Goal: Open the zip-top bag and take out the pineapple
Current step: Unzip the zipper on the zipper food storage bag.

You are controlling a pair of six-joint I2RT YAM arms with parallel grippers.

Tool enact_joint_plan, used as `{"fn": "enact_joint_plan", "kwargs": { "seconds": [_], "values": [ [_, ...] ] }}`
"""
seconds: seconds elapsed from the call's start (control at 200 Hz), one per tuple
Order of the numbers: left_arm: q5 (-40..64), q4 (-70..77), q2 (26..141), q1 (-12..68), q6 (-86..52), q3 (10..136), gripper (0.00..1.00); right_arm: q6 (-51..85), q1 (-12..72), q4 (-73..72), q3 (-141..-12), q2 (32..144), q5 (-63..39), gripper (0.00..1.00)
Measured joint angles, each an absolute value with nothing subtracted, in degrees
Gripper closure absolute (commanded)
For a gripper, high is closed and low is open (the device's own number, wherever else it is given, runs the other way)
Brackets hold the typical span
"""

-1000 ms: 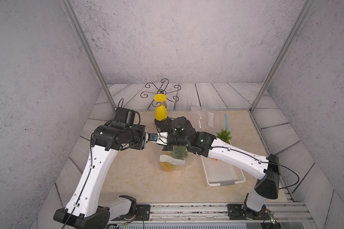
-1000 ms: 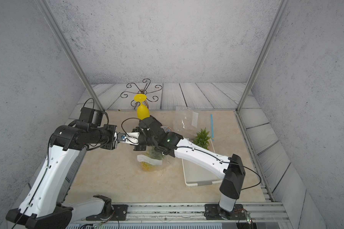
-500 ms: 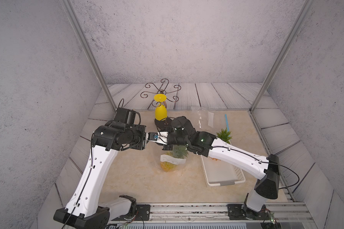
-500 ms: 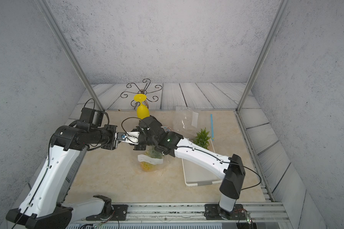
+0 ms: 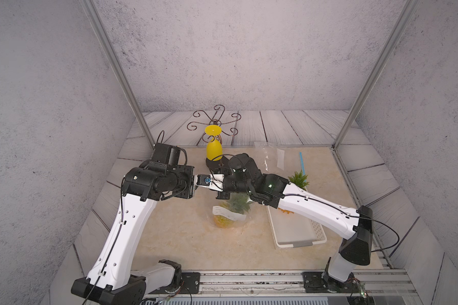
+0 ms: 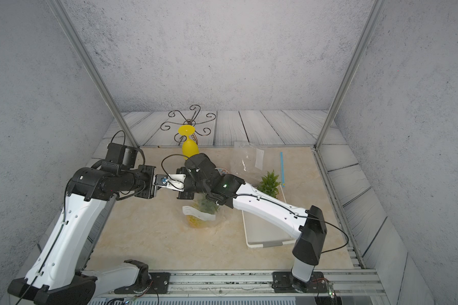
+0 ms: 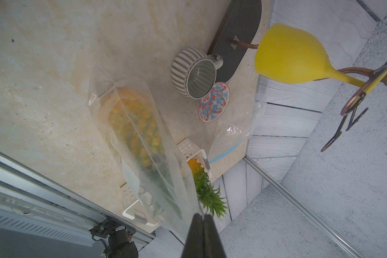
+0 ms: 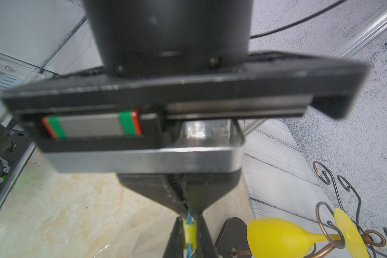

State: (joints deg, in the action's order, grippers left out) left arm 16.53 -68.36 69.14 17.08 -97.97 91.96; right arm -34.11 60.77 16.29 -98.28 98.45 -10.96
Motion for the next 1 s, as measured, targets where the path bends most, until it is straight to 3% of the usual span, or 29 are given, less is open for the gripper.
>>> {"fn": "enact_joint_plan", "kwargs": {
  "seconds": [0.44,0.996],
  "values": [
    [18.65,-68.31,66.94,12.45,-97.67,89.73,1.00,-26.48,57.65,21.08,-95.31,94.74,-18.33,0.95],
    [18.90,-69.04,66.94,9.98,-96.18,89.76,1.00,-14.37,46.30,27.79,-80.47,78.85,-25.67,0.94]
  ]
}}
